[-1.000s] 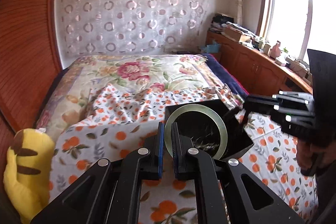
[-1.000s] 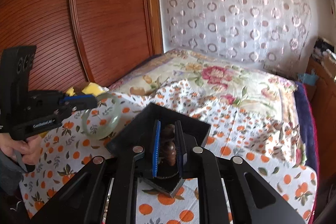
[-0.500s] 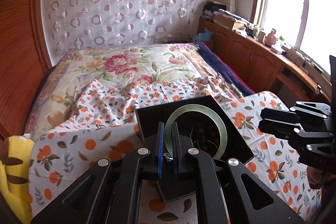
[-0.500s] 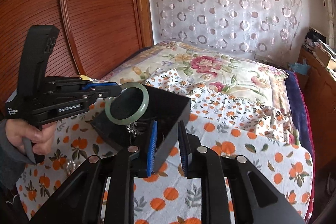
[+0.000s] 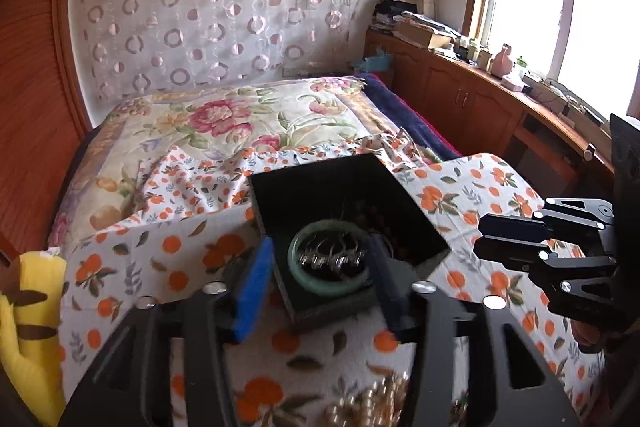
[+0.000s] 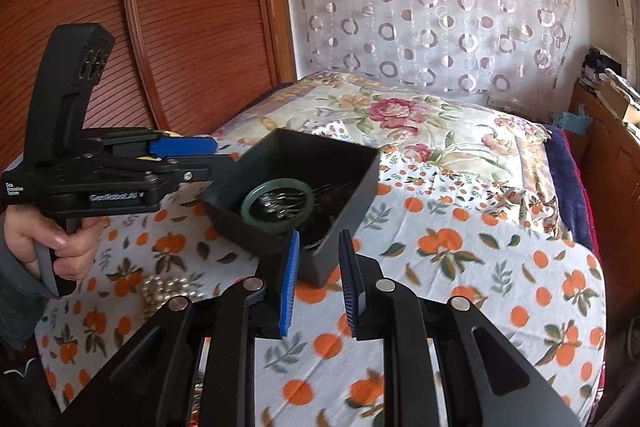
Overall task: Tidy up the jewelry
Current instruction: 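Grasp the red-string charm with green beads with the right tool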
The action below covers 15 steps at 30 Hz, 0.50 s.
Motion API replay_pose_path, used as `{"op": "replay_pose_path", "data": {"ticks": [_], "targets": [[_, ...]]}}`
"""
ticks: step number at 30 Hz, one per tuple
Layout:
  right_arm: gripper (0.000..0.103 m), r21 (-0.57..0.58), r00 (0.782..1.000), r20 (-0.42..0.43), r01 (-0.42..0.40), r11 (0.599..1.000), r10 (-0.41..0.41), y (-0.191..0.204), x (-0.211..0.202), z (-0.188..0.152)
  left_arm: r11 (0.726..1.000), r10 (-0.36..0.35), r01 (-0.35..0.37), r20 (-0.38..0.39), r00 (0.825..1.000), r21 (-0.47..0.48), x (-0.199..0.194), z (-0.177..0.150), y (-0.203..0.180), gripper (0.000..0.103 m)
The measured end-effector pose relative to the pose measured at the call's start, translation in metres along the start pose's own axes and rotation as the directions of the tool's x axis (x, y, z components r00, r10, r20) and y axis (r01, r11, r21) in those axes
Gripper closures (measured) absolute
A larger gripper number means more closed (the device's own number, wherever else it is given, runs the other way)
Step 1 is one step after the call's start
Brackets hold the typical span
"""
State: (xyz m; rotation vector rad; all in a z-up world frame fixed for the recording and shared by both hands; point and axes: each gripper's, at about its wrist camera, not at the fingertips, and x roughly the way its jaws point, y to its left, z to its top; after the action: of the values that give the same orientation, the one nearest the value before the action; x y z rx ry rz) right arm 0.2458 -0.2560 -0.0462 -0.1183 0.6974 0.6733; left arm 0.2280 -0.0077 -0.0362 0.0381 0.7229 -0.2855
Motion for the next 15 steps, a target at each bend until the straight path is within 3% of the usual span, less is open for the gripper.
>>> {"op": "replay_pose_path", "data": {"ticks": [3, 15], "targets": [[0.065, 0.003, 1.0, -0.007, -0.011, 1.0, 0.011, 0.008, 0.0, -0.003, 1.0, 0.019, -0.019, -0.01, 1.0, 0.0, -0.009, -0.013, 0.004, 0.044], [0.065, -0.026, 0.989, -0.118, -0.089, 0.996, 0.086, 0.057, 0.027, -0.033, 0.997, 0.07, -0.072, -0.098, 0.993, -0.013, -0.025, -0.071, 0.025, 0.03]]}}
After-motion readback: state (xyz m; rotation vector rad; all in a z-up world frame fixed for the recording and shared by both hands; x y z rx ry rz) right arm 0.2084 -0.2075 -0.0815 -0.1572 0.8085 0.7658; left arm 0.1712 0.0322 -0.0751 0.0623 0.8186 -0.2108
